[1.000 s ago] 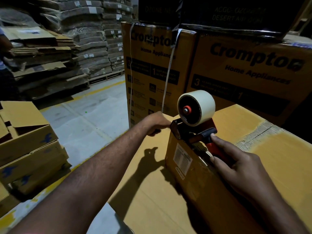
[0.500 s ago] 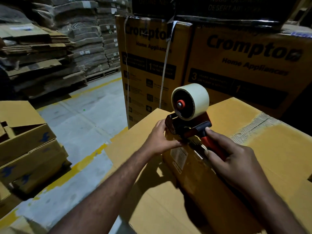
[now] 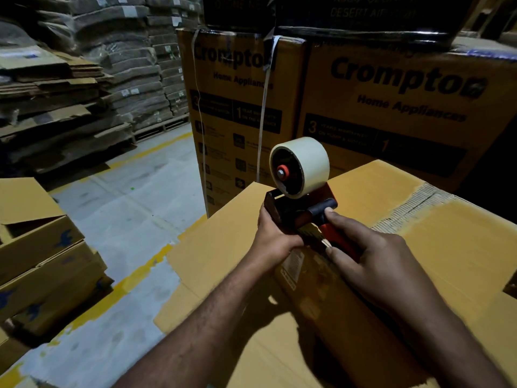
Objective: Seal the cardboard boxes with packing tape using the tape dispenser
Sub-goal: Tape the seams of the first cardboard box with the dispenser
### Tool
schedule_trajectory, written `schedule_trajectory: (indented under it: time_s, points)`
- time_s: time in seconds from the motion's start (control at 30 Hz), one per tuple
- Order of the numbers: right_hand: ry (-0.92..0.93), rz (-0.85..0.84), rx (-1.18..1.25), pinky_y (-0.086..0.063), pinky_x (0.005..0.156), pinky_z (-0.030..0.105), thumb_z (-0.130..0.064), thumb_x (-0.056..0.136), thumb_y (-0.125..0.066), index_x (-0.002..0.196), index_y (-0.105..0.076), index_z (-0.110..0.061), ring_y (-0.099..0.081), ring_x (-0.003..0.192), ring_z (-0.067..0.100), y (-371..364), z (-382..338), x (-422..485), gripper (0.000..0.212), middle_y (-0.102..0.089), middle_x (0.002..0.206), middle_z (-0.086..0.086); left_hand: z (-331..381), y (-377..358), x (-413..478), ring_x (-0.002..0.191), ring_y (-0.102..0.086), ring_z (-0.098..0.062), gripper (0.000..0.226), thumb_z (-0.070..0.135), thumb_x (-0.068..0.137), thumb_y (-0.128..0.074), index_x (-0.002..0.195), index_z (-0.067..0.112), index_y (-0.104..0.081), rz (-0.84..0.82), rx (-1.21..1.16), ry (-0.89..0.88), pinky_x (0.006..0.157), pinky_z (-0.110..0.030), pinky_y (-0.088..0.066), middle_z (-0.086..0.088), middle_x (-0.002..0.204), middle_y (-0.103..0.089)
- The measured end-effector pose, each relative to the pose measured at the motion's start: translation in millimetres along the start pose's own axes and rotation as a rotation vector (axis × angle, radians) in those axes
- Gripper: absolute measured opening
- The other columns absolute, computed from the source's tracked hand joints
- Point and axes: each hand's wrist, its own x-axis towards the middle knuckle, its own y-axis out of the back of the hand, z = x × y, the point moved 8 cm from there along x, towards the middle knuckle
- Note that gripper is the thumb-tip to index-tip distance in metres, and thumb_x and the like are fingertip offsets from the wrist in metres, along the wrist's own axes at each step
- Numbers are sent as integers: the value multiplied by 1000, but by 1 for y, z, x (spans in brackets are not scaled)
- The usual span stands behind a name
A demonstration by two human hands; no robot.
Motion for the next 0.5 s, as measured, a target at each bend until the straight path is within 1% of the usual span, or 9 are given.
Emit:
schedule_trajectory:
  time_s: [0.1,0.17,0.23,0.3,0.37,0.43,0.5]
  points:
    - [-26,-31,-69,-49,71,27,-39,89,-67,148,-34,-46,-66,90,18,-8,-11,14,68,-71,113,1,7,4,17,125,-56,-21,104,13,61,-85,143,43,-29,-7,-50,7,101,-51,-53,2,134,-56]
    - [-69,-51,-78,-47,74,26,-39,92,-63,150,-29,-44,-64,99,21,-14,-15,24,67,-68,118,3,15,8,30,121,-58,-25,100,7,65,-81,144,38,-29,-42,-52,28,97,-52,-55,-3,131,-57]
    - [-110,-65,-65,-48,74,27,-38,94,-61,152,-25,-43,-63,100,23,-18,-17,34,68,-66,121,5,23,10,42,119,-58,-26,95,0,73,-77,146,33,-26,-108,-26,48,96,-52,-55,-5,132,-55]
    - [-126,-70,-65,-49,74,29,-36,95,-59,152,-23,-42,-62,98,24,-19,-19,40,68,-65,120,7,26,12,50,120,-57,-27,95,-3,76,-75,148,35,-25,-160,-7,70,99,-55,-52,-4,133,-53]
    - [-114,-66,-94,-47,71,26,-34,95,-59,153,-23,-39,-59,87,19,-18,-23,44,68,-66,117,5,22,14,53,122,-56,-27,99,-2,76,-78,150,37,-23,-186,-5,87,99,-55,-53,-4,136,-52]
    - [-85,-62,-134,-41,62,21,-33,95,-59,153,-23,-38,-49,75,13,-18,-30,44,69,-67,108,2,14,16,51,123,-57,-26,102,0,76,-82,150,36,-22,-191,-15,93,100,-52,-54,-4,137,-52]
    - [-66,-58,-172,-34,56,20,-32,95,-58,153,-23,-36,-44,70,10,-20,-38,40,68,-62,96,-2,8,17,51,123,-58,-26,102,4,72,-86,150,32,-26,-189,-32,87,98,-45,-56,-5,138,-53]
